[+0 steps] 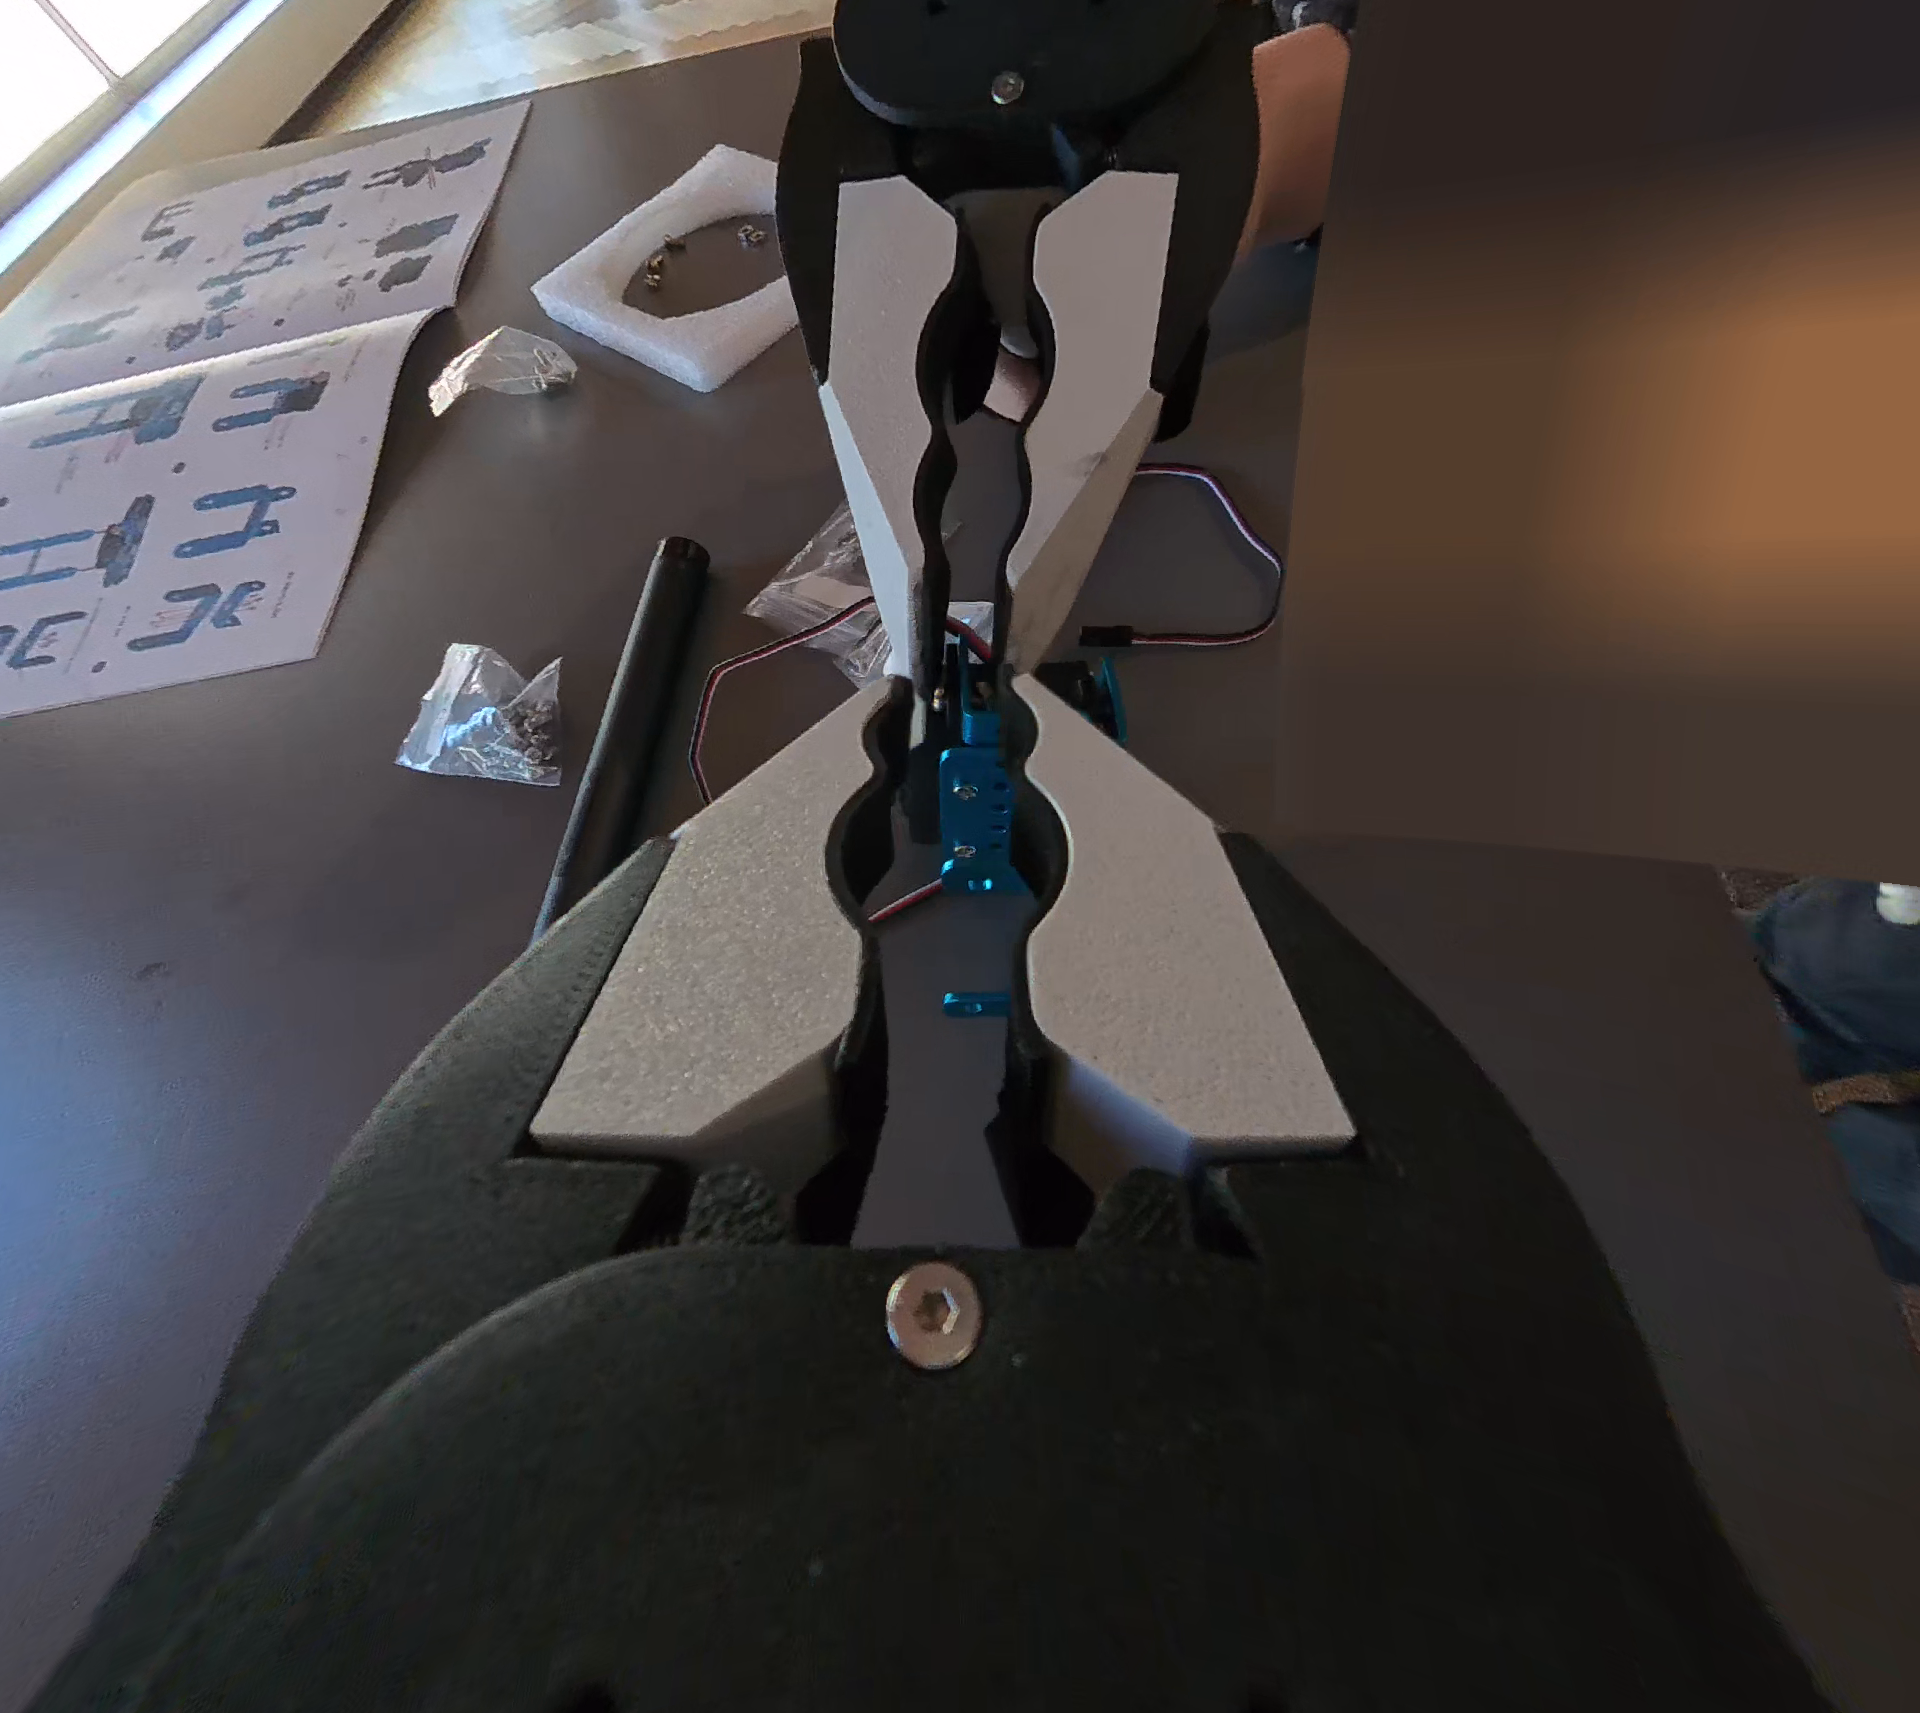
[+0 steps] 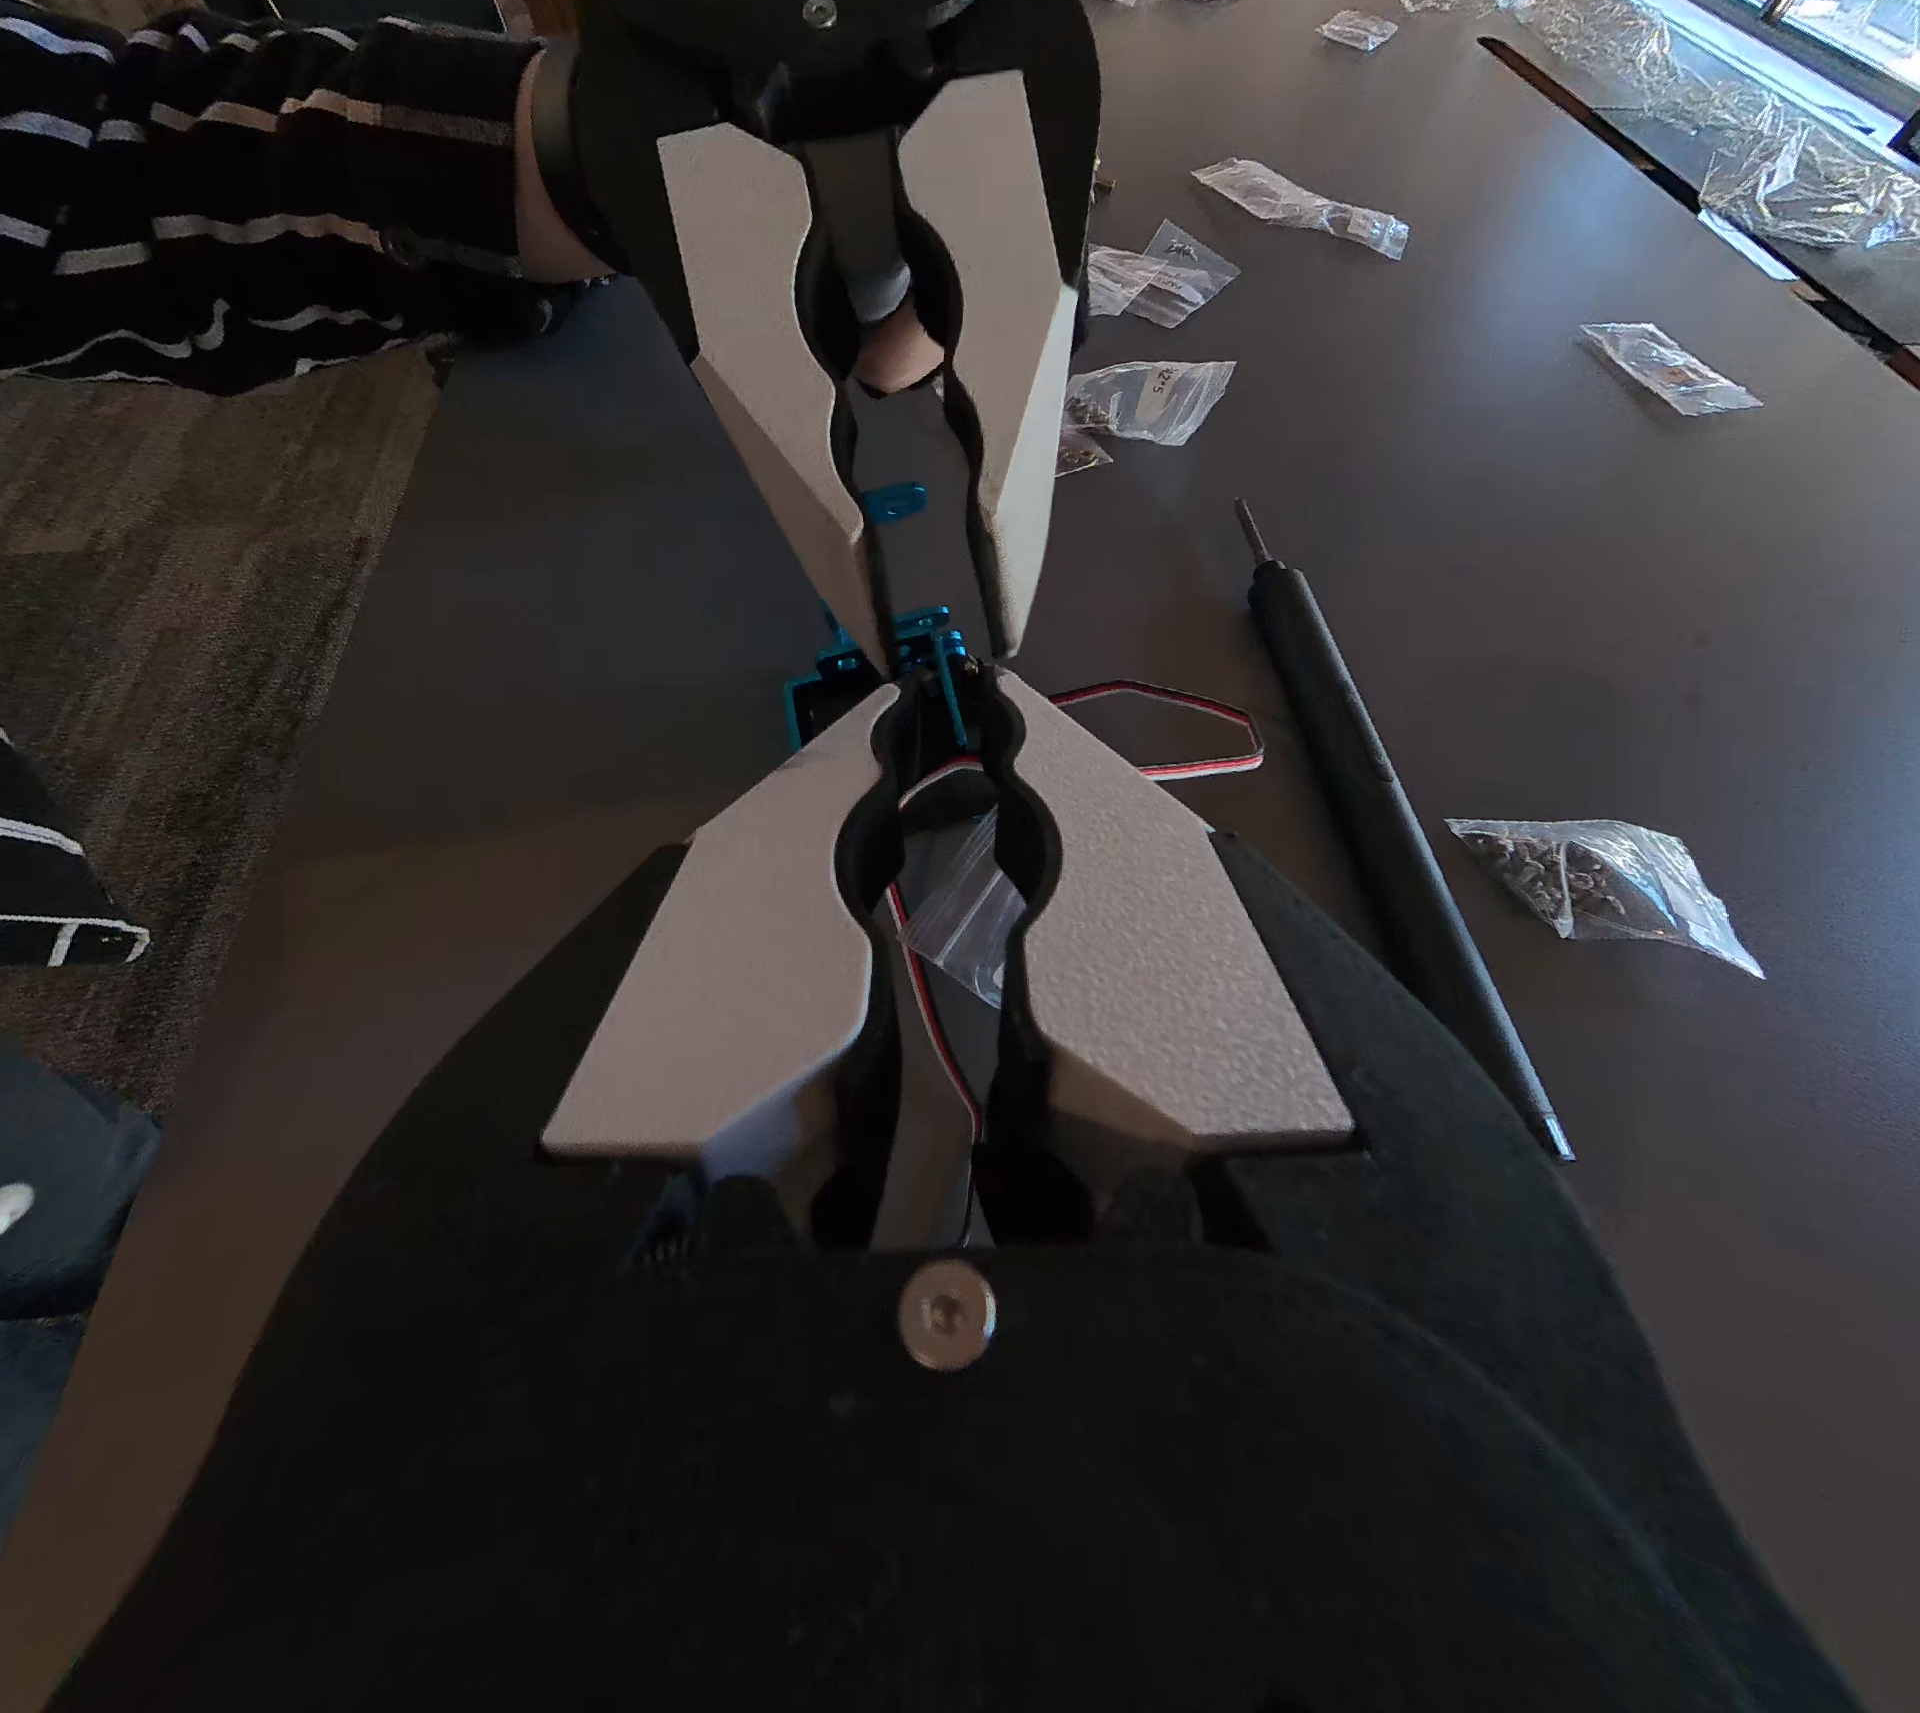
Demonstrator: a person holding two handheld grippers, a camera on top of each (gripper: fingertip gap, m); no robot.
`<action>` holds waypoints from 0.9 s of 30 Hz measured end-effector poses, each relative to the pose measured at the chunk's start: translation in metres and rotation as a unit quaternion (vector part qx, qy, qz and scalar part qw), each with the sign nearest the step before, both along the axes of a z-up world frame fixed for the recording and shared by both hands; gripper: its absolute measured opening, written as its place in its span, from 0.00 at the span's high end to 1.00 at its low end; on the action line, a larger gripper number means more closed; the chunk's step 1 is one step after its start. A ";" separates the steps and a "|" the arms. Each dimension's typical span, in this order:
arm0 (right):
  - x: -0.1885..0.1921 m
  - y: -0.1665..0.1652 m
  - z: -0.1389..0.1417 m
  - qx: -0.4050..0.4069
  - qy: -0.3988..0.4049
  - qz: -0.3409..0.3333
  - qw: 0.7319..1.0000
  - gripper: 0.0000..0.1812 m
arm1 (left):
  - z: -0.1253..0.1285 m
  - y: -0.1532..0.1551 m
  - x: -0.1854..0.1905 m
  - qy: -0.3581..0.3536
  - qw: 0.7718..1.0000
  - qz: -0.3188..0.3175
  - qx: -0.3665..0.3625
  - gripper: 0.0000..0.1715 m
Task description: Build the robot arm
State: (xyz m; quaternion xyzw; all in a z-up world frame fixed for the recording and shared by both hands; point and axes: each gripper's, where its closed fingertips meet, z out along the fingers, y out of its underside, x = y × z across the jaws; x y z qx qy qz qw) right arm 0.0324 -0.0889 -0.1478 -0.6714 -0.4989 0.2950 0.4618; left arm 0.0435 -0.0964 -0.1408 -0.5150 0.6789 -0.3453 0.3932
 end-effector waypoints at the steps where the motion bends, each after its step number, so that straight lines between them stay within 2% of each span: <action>1: 0.000 0.000 0.000 0.000 0.000 0.000 1.000 0.95 | 0.000 0.001 0.000 -0.001 1.000 0.003 0.001 0.94; 6: 0.000 0.000 0.000 0.004 0.000 0.000 1.000 0.95 | 0.001 0.001 -0.001 -0.002 1.000 0.006 -0.004 0.97; 15: -0.001 0.002 0.000 0.005 0.005 -0.005 1.000 0.95 | 0.002 0.001 -0.001 -0.007 0.999 0.014 -0.047 0.97; 19: -0.001 0.002 0.000 0.006 0.004 -0.006 1.000 0.95 | 0.011 -0.002 -0.007 -0.025 0.996 -0.004 -0.080 0.87; 22: -0.001 0.002 0.001 0.005 0.006 -0.007 1.000 0.95 | 0.002 -0.004 -0.010 -0.003 0.998 -0.013 -0.062 0.80; 27: -0.001 0.002 0.001 0.007 0.005 -0.007 1.000 0.95 | -0.008 -0.007 -0.007 0.011 1.000 -0.012 -0.024 0.82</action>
